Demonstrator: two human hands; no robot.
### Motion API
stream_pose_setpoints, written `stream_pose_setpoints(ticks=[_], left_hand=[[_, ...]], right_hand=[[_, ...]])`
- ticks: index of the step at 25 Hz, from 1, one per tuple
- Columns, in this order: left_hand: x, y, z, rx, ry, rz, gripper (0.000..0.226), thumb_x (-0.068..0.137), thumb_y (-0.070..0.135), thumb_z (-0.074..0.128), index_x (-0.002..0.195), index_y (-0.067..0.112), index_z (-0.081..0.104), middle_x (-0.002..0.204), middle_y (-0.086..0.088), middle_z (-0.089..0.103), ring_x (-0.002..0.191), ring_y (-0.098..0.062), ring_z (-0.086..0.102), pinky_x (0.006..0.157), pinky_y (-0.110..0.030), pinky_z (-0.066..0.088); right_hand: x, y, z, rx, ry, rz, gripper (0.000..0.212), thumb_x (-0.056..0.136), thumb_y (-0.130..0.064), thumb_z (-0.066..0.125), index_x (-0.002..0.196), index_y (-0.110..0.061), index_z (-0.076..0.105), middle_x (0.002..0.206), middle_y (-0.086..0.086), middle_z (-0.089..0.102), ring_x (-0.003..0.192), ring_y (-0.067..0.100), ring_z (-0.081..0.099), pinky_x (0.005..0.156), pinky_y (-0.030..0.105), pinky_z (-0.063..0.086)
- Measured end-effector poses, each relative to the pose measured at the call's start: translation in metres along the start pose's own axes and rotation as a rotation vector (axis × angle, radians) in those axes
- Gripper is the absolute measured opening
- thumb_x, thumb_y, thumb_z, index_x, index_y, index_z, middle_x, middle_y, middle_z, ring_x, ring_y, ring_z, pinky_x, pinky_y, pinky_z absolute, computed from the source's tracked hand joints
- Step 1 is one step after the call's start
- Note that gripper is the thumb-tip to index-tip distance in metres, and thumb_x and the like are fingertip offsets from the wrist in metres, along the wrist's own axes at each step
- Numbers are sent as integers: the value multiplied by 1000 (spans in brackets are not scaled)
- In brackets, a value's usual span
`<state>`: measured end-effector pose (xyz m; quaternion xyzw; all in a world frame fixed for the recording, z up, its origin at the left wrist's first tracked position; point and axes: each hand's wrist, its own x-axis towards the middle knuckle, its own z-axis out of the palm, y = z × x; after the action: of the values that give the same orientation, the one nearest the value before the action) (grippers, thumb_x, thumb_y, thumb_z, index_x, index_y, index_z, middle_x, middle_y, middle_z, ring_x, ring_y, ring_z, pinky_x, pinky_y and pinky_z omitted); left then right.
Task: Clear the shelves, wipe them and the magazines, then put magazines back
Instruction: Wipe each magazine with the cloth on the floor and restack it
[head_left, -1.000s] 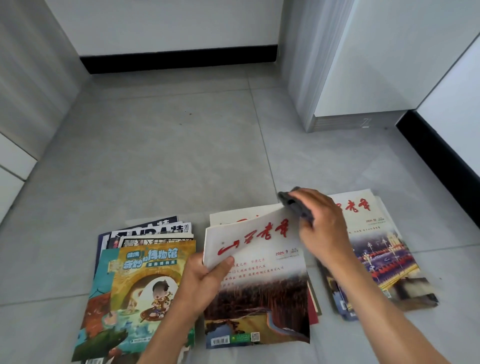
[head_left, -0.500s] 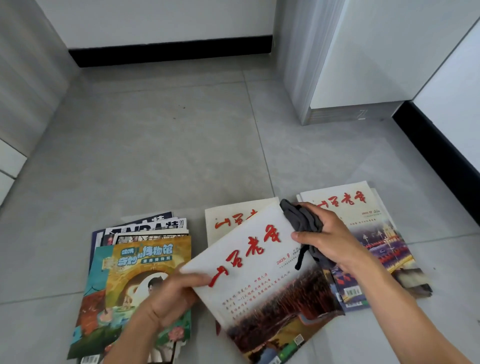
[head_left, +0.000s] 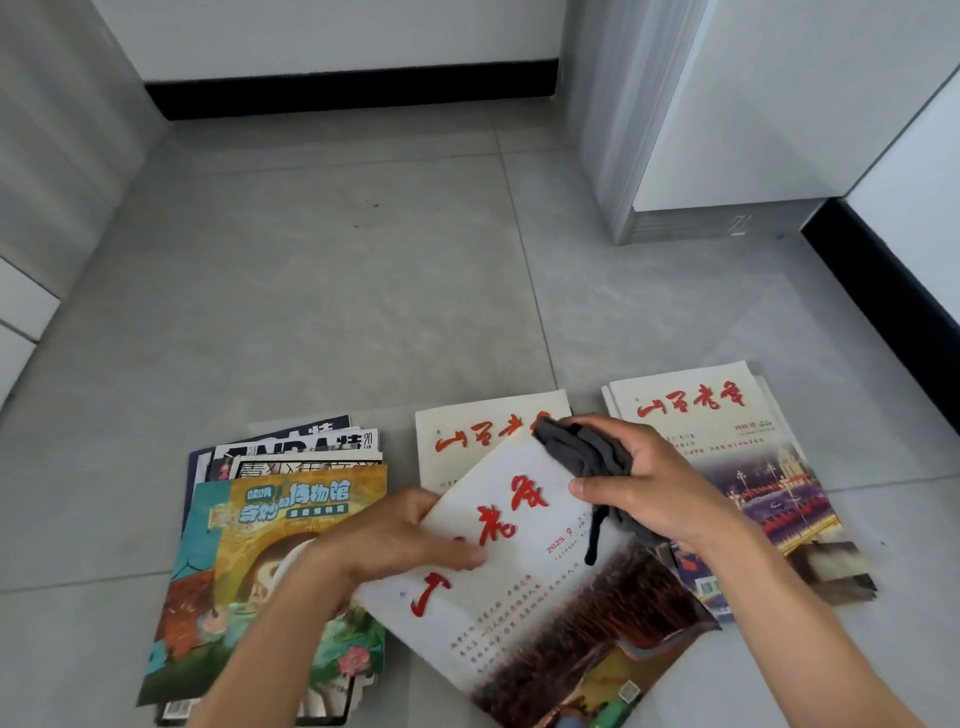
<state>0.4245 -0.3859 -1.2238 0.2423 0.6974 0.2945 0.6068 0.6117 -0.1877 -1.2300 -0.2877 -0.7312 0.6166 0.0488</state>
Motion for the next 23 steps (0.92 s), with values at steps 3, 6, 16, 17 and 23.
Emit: stream_pose_setpoints(ticks=[3, 6, 16, 17, 23], left_hand=[[13, 9, 29, -55, 336, 147, 7, 82, 21, 79, 83, 18, 73, 82, 2, 77, 74, -16, 74, 73, -40, 61], [8, -1, 16, -172, 513, 120, 10, 81, 17, 77, 80, 9, 72, 73, -7, 76, 64, -24, 73, 65, -43, 60], [17, -9, 19, -75, 544, 193, 18, 84, 17, 76, 67, 14, 70, 67, -2, 74, 59, -20, 71, 57, -34, 57], [16, -12, 15, -113, 573, 187, 17, 83, 16, 75, 67, 14, 70, 66, -2, 74, 58, -20, 71, 56, -33, 57], [9, -40, -20, -366, 682, 153, 6, 82, 11, 74, 84, 5, 72, 76, -14, 75, 67, -34, 73, 70, -50, 60]], right_hand=[[10, -11, 35, -284, 48, -208, 52, 86, -4, 71, 125, -37, 62, 120, -21, 65, 107, -3, 62, 92, 15, 48], [11, 6, 28, -370, 35, -338, 60, 83, 5, 69, 132, -28, 61, 130, -25, 58, 123, -3, 53, 104, 10, 36], [21, 0, 44, -378, 12, -398, 61, 80, 3, 61, 133, -27, 61, 132, -15, 60, 125, 3, 54, 105, 17, 40], [23, 2, 41, -389, 15, -414, 62, 79, 3, 60, 133, -27, 61, 132, -14, 60, 125, 4, 54, 106, 18, 40], [-11, 71, -6, -240, 256, -165, 70, 87, 9, 65, 125, -50, 57, 127, -23, 61, 122, -1, 56, 105, 31, 48]])
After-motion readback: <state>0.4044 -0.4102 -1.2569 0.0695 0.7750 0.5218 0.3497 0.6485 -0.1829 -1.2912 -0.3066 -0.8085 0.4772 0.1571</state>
